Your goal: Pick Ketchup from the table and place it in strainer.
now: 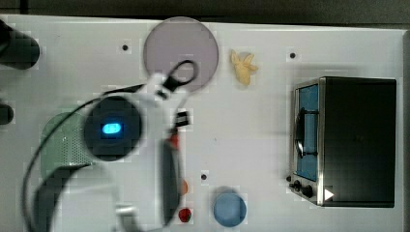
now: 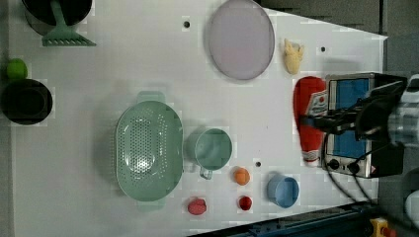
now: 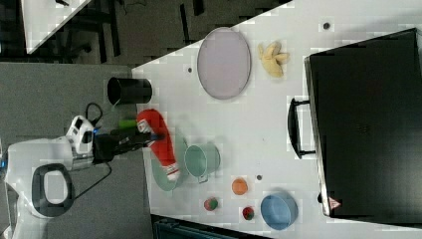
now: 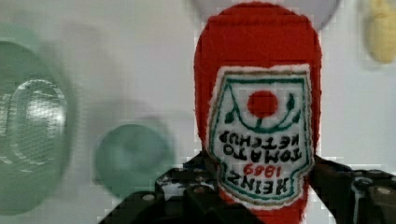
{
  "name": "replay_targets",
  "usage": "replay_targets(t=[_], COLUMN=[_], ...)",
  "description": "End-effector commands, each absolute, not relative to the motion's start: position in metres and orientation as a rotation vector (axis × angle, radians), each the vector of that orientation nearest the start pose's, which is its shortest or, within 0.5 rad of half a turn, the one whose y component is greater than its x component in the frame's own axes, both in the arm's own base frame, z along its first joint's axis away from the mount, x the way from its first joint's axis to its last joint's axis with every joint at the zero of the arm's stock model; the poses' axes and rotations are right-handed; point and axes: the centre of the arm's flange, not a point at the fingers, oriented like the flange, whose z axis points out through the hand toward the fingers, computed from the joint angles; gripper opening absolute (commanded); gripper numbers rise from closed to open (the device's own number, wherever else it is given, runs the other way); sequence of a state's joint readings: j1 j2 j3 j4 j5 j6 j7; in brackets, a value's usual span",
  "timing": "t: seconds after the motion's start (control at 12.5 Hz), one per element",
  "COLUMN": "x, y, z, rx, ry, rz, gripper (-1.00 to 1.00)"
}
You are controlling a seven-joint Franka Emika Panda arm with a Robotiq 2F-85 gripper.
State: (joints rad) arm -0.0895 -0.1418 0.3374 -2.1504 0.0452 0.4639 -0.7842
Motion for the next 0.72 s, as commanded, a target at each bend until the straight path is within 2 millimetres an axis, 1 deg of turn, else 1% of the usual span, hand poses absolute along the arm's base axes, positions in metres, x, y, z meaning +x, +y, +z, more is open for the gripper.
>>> replay_targets(t=[0.08,0.24,0.4,0.56,0.72], x=[0.468,0.456,0.45,0.447,0.441], y=[0.212,0.258,0.299,0.333,0.359], z=[0.425,0.409,0.386,0.358,0.326], rx=[-3.131,-3.122,-3.071,-2.994,-2.928], ry=[-0.091,0.019,0.121,0.223,0.257], rz=[0.139,0.124,0.091,0.089,0.112], gripper=[0.22,0.22,0.22,0.22,0.22])
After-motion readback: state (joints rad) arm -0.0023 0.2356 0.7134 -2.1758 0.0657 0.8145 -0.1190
